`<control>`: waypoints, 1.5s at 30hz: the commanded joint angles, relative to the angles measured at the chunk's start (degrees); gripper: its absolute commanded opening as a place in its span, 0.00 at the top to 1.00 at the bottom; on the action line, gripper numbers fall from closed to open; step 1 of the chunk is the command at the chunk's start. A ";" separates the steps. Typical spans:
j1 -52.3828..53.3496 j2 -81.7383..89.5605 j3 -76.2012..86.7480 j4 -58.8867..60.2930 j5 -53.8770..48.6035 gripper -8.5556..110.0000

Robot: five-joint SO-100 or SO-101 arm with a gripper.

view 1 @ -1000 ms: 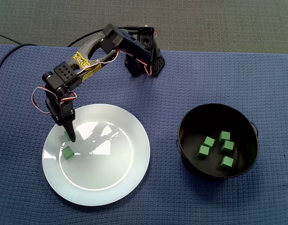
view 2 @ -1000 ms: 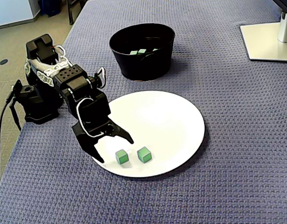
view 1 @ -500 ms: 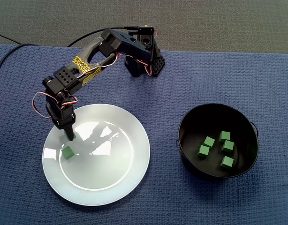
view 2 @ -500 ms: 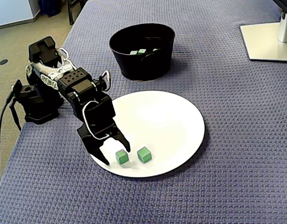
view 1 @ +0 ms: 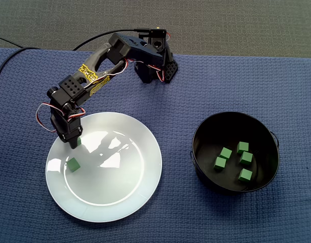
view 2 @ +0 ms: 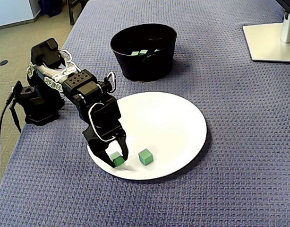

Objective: Pick up the items on the white plate and put them in the black container.

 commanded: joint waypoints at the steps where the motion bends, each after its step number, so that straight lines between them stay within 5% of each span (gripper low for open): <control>1: -0.09 -0.70 -1.14 -0.44 1.05 0.93; 17: -5.19 13.80 -16.00 22.41 14.85 0.93; 25: -24.61 36.21 -29.36 28.92 34.10 0.93; 35: -67.41 50.10 -10.99 5.62 52.29 0.93; 45: -79.19 29.62 -3.16 -1.14 58.97 0.93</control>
